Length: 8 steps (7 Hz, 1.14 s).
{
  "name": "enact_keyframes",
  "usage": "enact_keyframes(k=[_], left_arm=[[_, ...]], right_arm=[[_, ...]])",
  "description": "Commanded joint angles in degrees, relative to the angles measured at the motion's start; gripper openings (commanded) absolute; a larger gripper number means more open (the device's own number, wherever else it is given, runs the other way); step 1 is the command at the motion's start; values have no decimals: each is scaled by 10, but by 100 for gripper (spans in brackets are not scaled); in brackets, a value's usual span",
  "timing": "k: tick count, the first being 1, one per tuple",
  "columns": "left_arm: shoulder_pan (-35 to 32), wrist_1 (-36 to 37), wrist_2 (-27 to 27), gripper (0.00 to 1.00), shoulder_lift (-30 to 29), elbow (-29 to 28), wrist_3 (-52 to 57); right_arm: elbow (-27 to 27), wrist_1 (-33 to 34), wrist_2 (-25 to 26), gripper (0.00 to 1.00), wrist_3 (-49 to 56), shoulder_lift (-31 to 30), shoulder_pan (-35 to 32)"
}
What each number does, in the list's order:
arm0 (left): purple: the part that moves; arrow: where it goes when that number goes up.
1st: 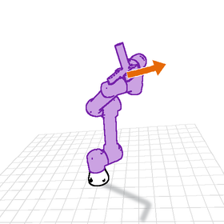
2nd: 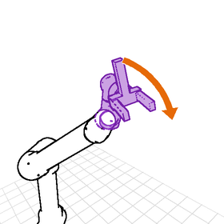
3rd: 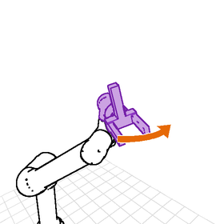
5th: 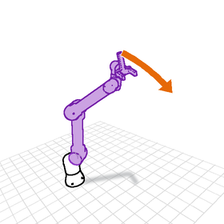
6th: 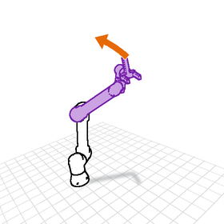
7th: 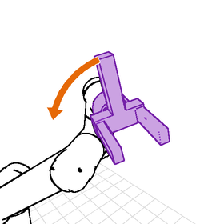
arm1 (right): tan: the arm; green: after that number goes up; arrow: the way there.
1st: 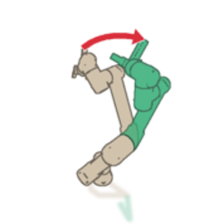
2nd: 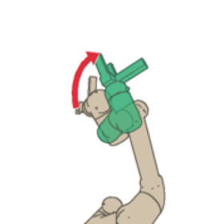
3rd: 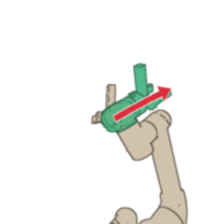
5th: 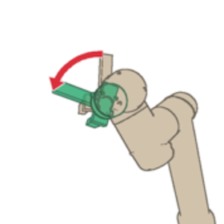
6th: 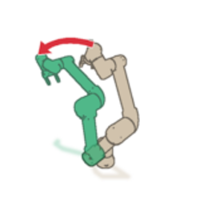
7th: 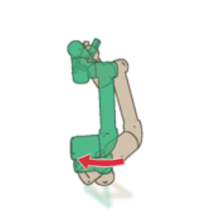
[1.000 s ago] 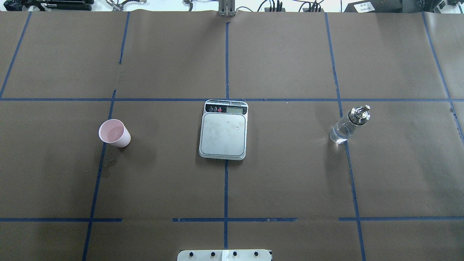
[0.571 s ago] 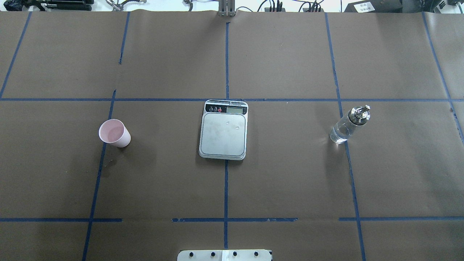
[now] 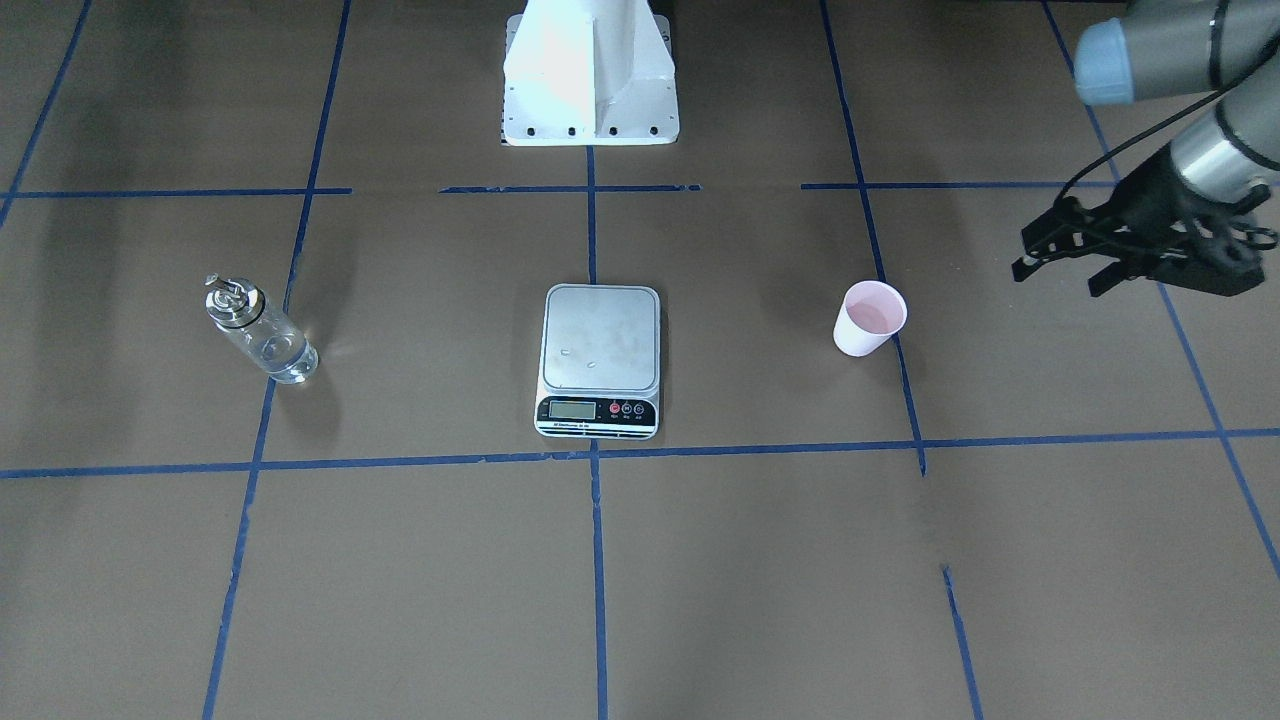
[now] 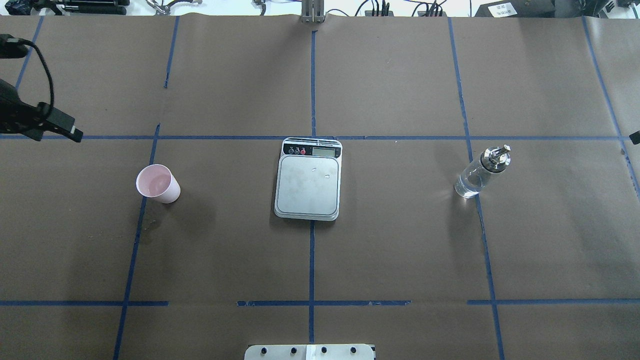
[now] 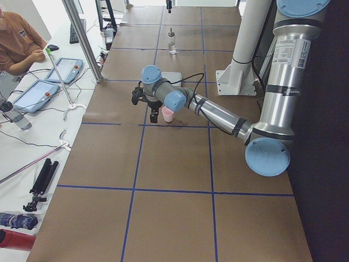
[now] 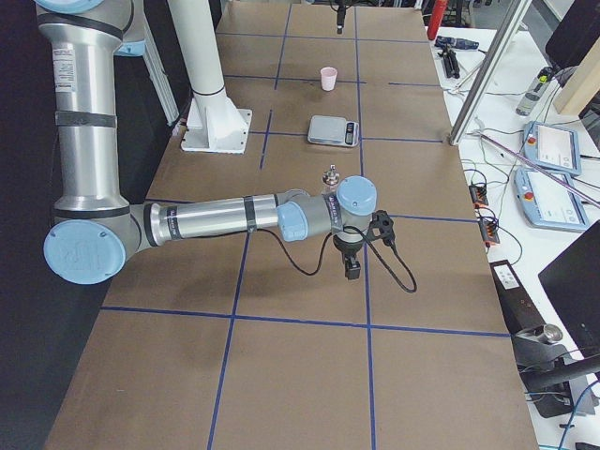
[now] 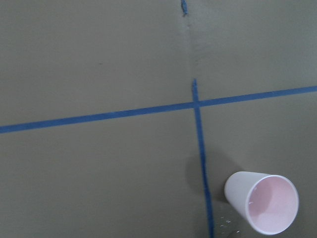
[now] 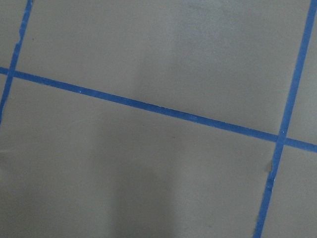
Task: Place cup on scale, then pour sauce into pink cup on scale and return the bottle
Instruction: 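Move the left gripper down to the pink paper cup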
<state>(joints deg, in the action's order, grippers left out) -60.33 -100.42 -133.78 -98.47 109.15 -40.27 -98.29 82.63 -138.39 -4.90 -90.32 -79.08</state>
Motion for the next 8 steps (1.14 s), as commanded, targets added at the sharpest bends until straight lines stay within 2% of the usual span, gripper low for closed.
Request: enact_keyframes(k=[1,3,4,8], left_arm=[[84,-8,73,100,-35,2,-98],[108,-9,89,100,-38,-25,-109],[117,-10,89,99,-59,-56,-109],[138,-9,88,89,-67,-85,-110]], right_arm=[[-1,0,-30,100,1,0,1],[-1,0,-30,100,1,-1,1],[0,0,-31,100,1,-1,0],[5,0,-37,100,2,-1,0]])
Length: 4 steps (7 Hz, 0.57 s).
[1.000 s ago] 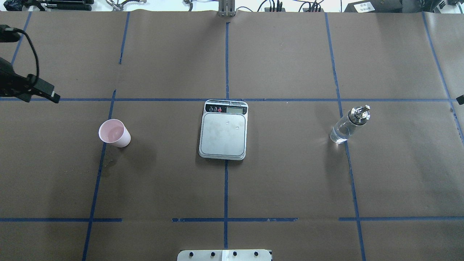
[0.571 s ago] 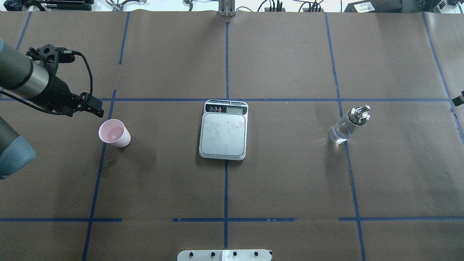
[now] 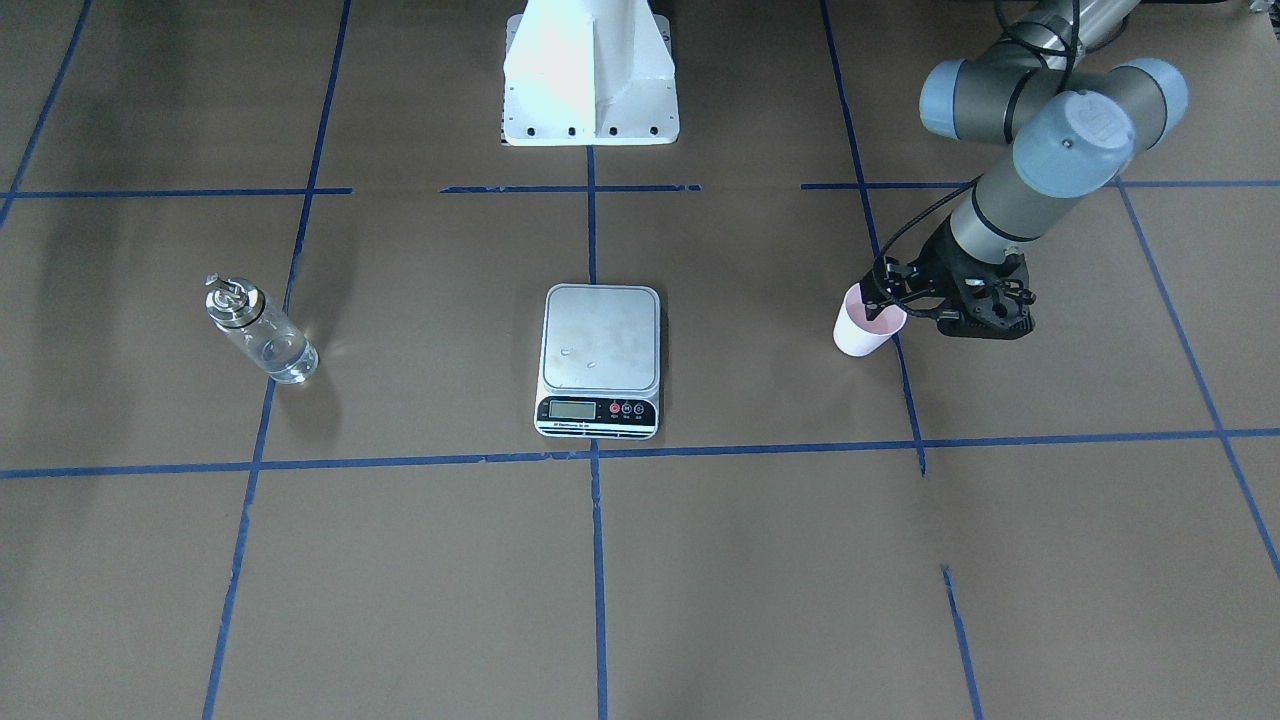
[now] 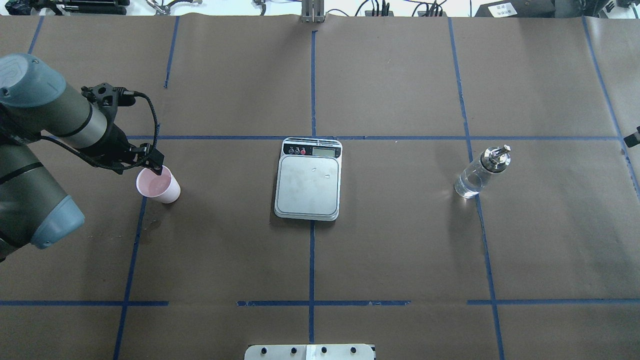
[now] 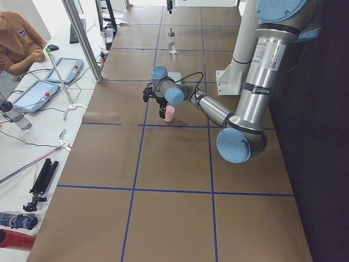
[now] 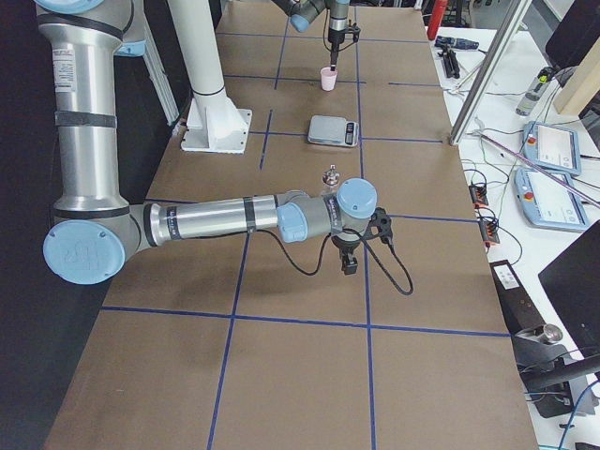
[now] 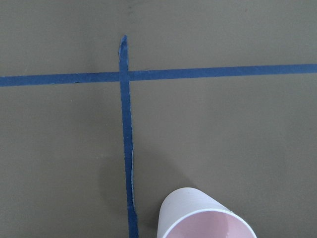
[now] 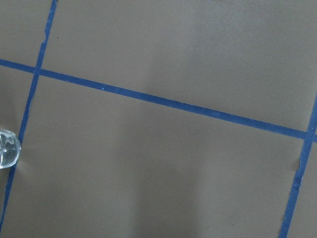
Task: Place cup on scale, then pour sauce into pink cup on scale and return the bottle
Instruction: 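Move the left gripper down to the pink paper cup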
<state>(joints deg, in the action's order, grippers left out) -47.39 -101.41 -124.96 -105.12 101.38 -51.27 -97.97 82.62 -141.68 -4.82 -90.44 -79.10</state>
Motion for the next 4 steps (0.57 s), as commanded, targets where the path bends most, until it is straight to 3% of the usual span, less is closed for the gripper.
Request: enact_keyframes(k=[1,2,3,4], left_arm=[[12,1,0,82,0,-10,0],[13,2,-4,68,0,-12,-1],[13,3,-6,39,0,-11,-1],[13,5,-5,0,-1,-10,-1]], right_arm=[[1,0,-11,100,1,0,0],[2,0,-12,100,1,0,0],[2,0,-12,100,0,-1,0],[3,1,-12,100,0,-1,0]])
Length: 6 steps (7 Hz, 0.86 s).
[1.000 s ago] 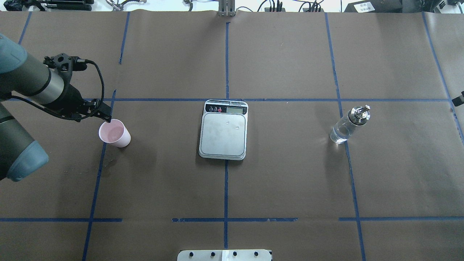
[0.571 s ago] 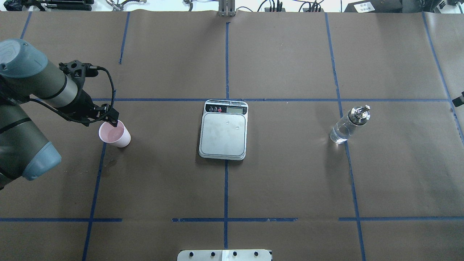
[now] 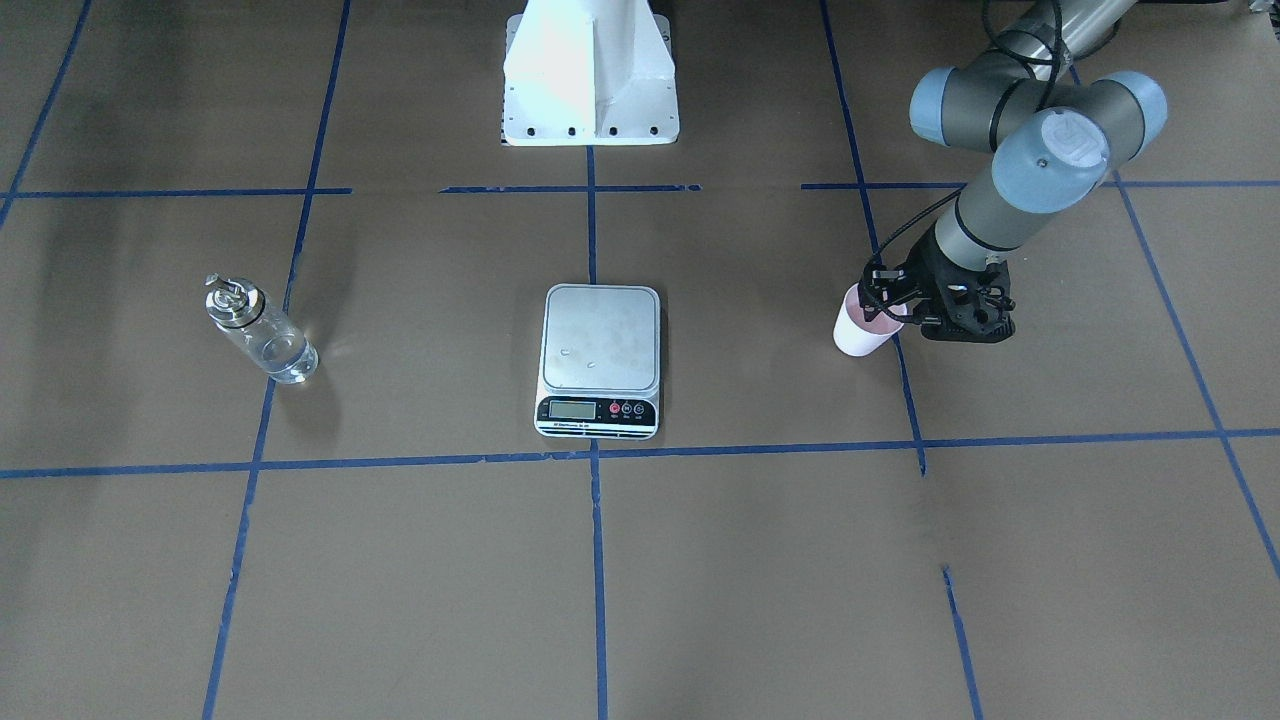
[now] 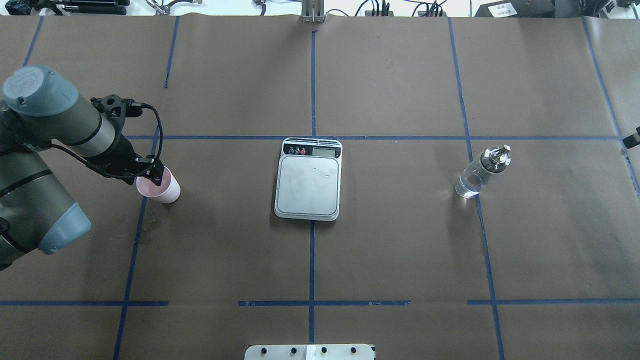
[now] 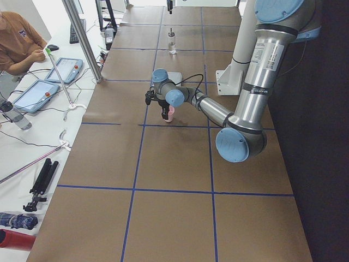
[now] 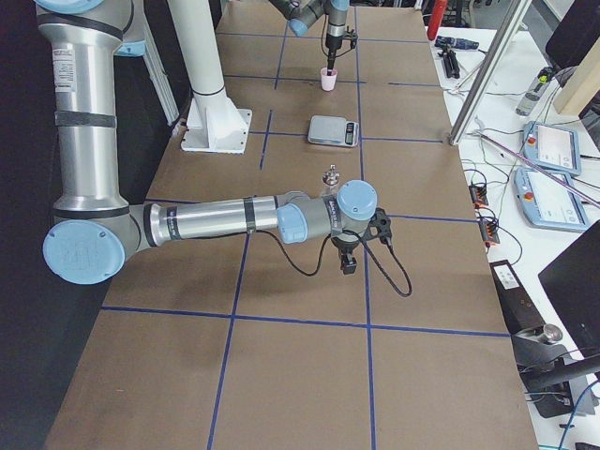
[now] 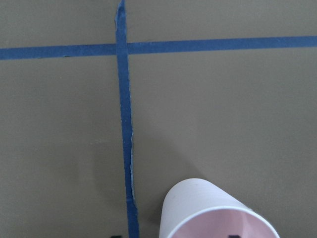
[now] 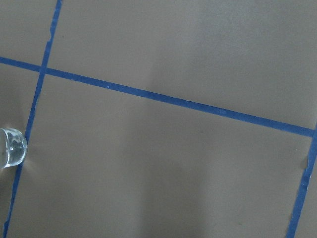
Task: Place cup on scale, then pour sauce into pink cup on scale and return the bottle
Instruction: 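Close the left gripper on the pink cup's rim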
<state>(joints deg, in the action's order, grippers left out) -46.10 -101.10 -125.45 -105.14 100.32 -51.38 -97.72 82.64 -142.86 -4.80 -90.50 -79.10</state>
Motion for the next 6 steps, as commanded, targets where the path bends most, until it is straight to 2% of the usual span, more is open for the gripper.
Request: enact_keyframes(k=[1,4,6], left_arm=[[0,3,-1,0,-1,1,-2],[-2,5,1,0,3,9,-6],[-4,19,0,0,-5,46,-34]], right_arm=[[1,1,0,100,0,1,0],[2,1,-1,100,0,-1,0],[2,1,-1,100,0,-1,0]])
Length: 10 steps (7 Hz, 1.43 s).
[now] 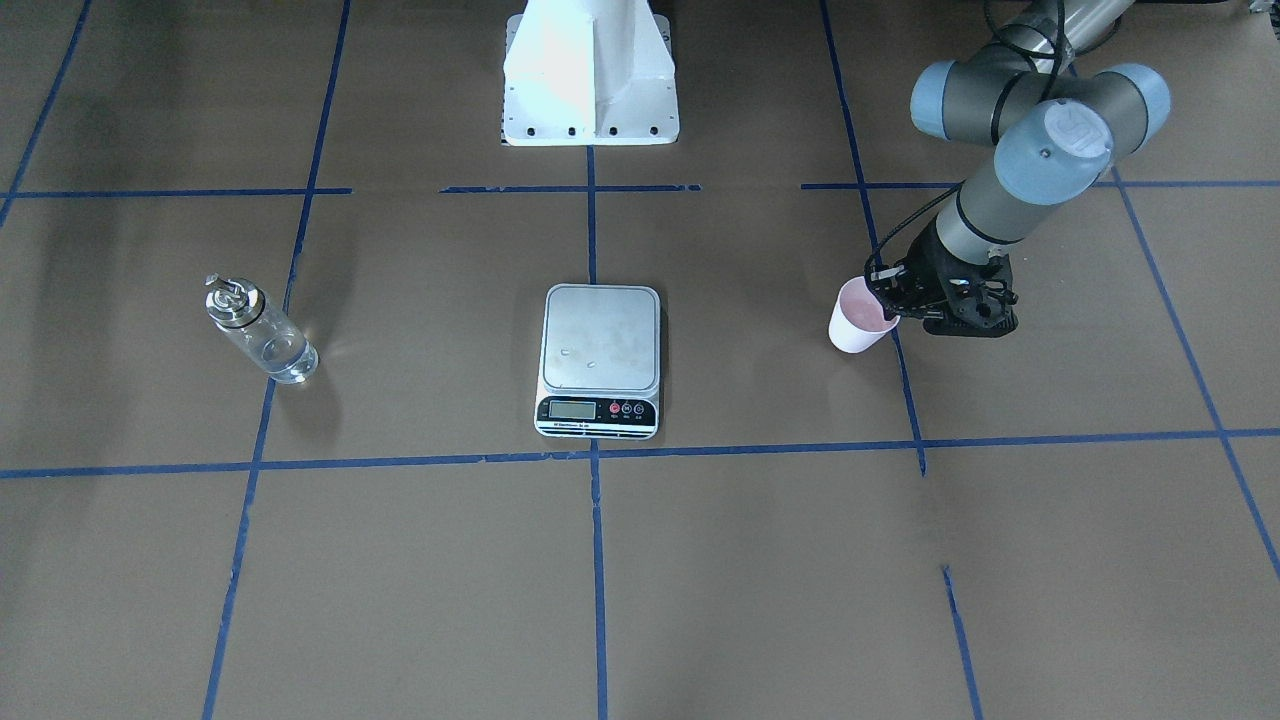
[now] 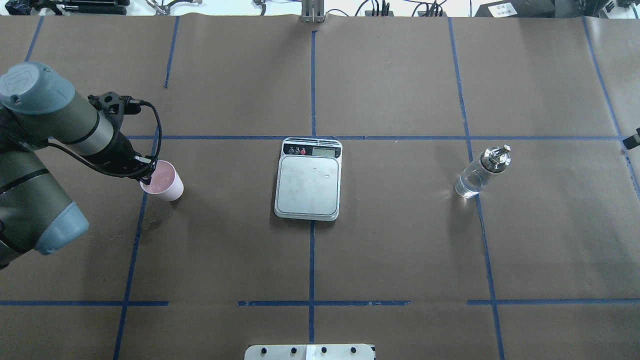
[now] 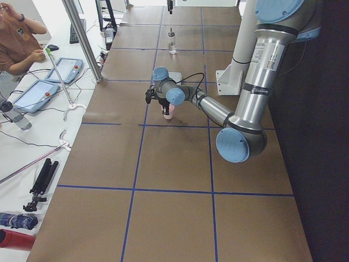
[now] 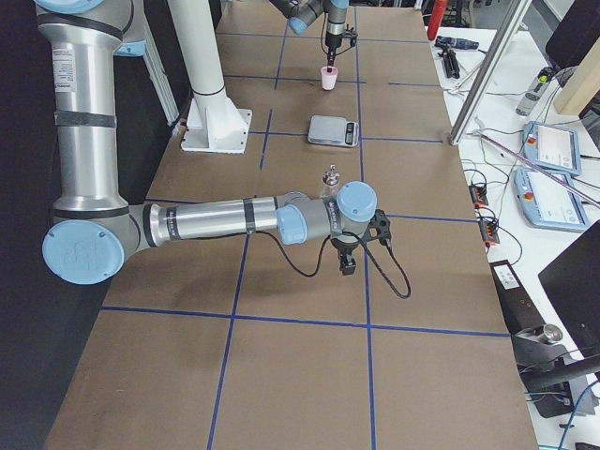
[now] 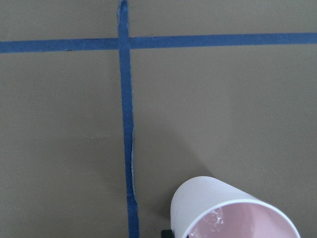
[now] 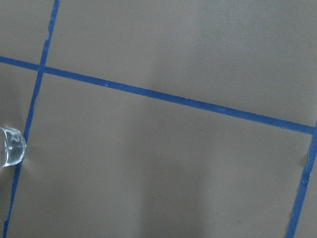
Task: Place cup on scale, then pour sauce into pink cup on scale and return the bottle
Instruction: 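Carry the pink cup with the left gripper onto the scale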
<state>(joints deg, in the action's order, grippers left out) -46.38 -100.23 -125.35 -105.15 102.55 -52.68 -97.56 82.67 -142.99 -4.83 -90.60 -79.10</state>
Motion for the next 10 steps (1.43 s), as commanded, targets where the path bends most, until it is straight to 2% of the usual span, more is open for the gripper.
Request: enact_keyframes(k=[1,2,4,5,6,8,10], left_arm=[[-1,33,0,0,-34,35,-30],[1,42,2,0,-81,34,-63],[49,43,19,0,-150,30,-111],[64,43,53,0,-180,27,-114],[85,51,71,0,-195,22,-116],[110,60,113,0,-251,-26,-116],[119,60,119,0,-298,-95,-116]], right_arm=[[-2,0,0,100,0,1,0],[-8,-1,0,100,1,1,0],[-7,-6,1,100,0,9,1],[1,-44,1,100,-1,7,1],[2,-49,1,100,-3,3,0],[3,-49,0,100,-7,3,0],[6,-49,-1,100,-7,4,1]])
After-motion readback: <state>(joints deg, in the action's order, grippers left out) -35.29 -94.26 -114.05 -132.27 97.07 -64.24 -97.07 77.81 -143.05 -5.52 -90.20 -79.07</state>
